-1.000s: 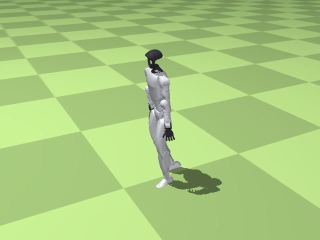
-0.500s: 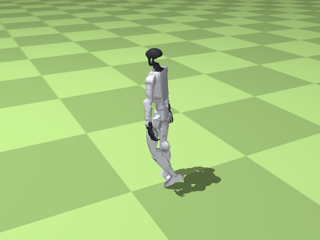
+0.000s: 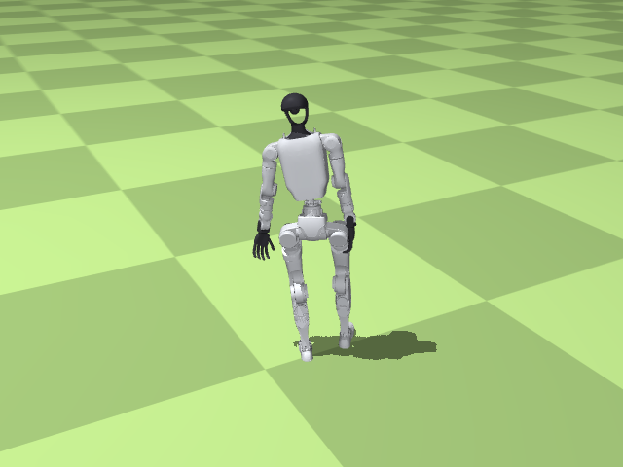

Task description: Walk run

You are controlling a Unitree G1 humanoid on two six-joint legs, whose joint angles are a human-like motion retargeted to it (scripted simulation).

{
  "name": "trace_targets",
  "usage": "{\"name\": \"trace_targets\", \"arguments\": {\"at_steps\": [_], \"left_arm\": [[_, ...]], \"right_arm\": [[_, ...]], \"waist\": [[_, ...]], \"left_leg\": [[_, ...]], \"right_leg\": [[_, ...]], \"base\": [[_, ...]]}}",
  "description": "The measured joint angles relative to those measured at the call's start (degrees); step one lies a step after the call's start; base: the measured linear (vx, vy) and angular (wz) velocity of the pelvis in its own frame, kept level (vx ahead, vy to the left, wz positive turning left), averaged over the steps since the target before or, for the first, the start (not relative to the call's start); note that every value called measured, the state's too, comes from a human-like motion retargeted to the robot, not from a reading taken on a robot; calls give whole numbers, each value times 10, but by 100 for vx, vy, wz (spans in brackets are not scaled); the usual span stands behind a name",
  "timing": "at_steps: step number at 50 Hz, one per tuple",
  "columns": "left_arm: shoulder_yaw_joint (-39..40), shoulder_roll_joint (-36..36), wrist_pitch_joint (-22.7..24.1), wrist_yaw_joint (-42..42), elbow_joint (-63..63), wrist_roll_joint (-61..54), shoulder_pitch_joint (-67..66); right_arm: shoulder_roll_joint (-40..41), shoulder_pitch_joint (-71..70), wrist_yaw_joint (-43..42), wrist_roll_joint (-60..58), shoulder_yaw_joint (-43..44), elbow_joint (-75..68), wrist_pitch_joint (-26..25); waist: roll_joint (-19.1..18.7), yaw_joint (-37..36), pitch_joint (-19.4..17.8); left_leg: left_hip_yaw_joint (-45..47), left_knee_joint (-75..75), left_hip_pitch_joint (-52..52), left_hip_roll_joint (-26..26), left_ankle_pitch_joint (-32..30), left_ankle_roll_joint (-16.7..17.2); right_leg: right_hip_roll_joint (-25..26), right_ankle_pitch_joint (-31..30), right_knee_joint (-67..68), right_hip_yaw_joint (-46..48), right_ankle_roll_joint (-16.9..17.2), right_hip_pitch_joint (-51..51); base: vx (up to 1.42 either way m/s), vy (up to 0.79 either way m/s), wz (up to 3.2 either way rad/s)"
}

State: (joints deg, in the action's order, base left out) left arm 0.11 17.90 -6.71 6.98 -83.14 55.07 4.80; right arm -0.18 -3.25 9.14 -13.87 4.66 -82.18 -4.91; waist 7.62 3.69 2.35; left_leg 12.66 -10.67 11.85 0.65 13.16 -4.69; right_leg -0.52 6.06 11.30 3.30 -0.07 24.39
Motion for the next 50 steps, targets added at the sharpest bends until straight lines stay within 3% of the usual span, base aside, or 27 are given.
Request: {"name": "trace_targets", "arguments": {"at_steps": [5,8,15,18,22,25,27,30,32,34,37,42,47,50], "left_arm": [[27,8,1,-5,7,-32,1],[66,-8,2,-23,1,-70,-14],[126,-53,8,-23,-38,-95,-60],[130,-62,-5,-3,-47,-53,-70],[130,-62,-11,23,-49,-15,-77],[134,-72,-12,-15,-52,-35,-72],[111,-64,-2,-42,-64,-63,-65],[41,-47,1,-77,-72,-35,-51],[4,-42,-4,-85,-67,17,-42],[-18,-43,-9,-79,-61,55,-37],[-16,-58,-11,-55,-57,58,-41],[66,-84,-5,-20,-59,0,-60],[84,-86,-3,-11,-62,-26,-78],[91,-83,4,-32,-63,-57,-85]], "right_arm": [[-16,17,4,15,6,-33,-2],[-24,16,-26,-8,9,-56,0],[-35,-4,-41,-23,-1,-123,0],[-31,-16,-53,-21,-4,-136,-2],[-23,-26,-47,-29,-12,-135,-2],[-18,-29,-39,-53,-7,-111,4],[-21,-23,-28,-58,-17,-93,12],[-27,-6,-35,-62,-8,-79,19],[-26,6,-46,-57,7,-81,19],[-28,19,-43,-44,21,-94,17],[-38,33,-23,-33,44,-125,-2],[-33,44,-51,-27,65,-152,-32],[-23,81,-60,18,73,-148,29],[-22,73,-72,24,74,-149,35]], "waist": [[20,-44,12],[13,-57,21],[-21,-72,38],[-21,-82,34],[-16,-97,25],[2,-93,10],[8,-80,9],[-15,-74,10],[-25,-82,6],[-30,-105,6],[-43,-128,13],[-75,-99,31],[-64,-110,48],[-55,-106,34]], "left_leg": [[111,20,-26,4,13,-14],[184,35,-51,-1,20,-12],[342,69,-119,-12,18,28],[397,81,-145,5,19,44],[446,59,-159,3,18,68],[412,-19,-122,-14,-7,51],[319,-90,-75,-20,6,24],[137,-154,-2,-12,36,70],[82,-131,5,-1,43,86],[87,-83,-3,-1,28,73],[65,-33,-26,21,12,5],[151,27,-94,-18,5,30],[140,44,-136,-5,18,40],[140,-21,-120,-12,31,46]], "right_leg": [[-56,68,54,211,-17,-8],[-59,90,84,284,-16,-45],[-15,130,39,319,-25,-155],[-14,97,-9,322,-14,-188],[-13,68,-43,281,-47,-188],[-44,63,-43,259,-43,-177],[-51,65,-53,257,-45,-180],[-20,59,-93,265,-48,-201],[-7,59,-105,267,-45,-215],[3,60,-107,245,-50,-225],[19,64,-109,220,-55,-243],[48,69,-108,207,-56,-265],[39,91,-110,213,-54,-297],[29,105,-109,214,-44,-319]], "base": [[-17,9,-282],[-16,7,-255],[-4,0,-199],[-4,-3,-151],[-5,-17,-98],[-17,-24,-18],[-2,-11,24],[3,-9,18],[4,-3,-34],[16,-2,-91],[26,5,-63],[23,-2,-39],[39,-3,2],[17,-6,35]]}}
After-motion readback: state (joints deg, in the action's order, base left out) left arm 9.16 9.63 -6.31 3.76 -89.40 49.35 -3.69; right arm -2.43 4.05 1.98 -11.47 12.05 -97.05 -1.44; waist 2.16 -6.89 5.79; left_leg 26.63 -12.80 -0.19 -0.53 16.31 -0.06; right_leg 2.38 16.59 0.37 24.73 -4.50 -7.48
